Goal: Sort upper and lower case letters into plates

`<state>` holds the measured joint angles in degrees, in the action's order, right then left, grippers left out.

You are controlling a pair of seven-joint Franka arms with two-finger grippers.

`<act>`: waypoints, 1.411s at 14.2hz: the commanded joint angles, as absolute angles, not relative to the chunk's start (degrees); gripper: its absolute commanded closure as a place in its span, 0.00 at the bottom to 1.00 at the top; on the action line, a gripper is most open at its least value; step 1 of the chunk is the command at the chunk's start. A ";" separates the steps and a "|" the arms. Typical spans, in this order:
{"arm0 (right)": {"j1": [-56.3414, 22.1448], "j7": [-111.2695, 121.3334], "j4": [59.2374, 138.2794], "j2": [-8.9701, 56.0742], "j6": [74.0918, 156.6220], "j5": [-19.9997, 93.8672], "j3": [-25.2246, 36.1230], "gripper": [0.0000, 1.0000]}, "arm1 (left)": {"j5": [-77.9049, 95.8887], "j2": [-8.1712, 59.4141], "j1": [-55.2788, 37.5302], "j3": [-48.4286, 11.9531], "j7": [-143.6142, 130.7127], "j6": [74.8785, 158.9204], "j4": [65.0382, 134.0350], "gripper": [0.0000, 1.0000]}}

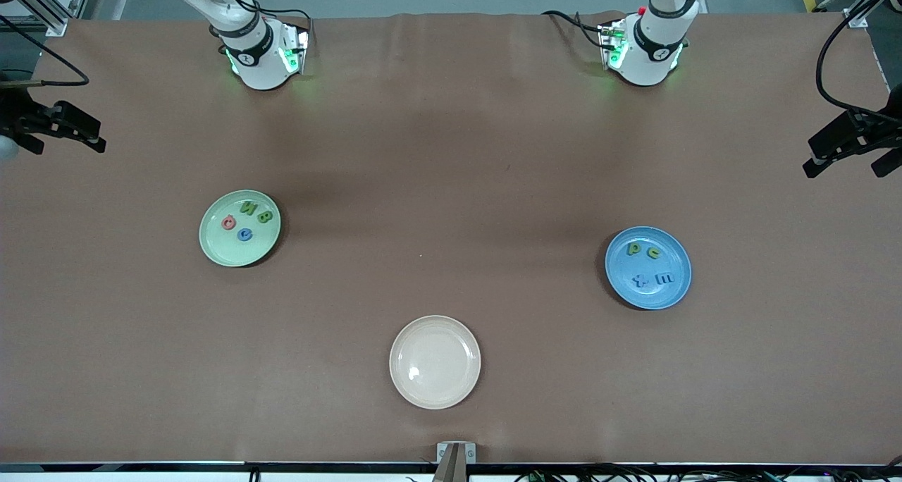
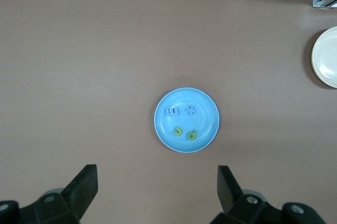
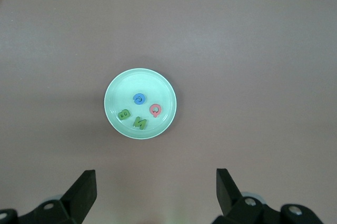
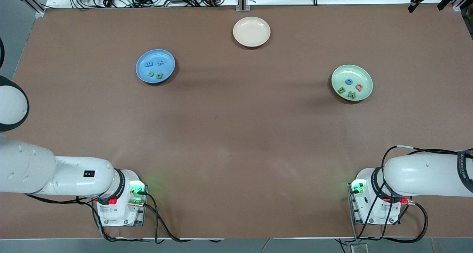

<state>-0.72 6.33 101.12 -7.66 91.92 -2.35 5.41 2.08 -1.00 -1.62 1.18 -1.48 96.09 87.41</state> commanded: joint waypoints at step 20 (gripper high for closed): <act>1.41 6.94 102.74 -9.14 93.52 0.53 5.63 0.00 | 2.64 -0.44 -1.76 0.97 -1.50 88.51 86.13 0.00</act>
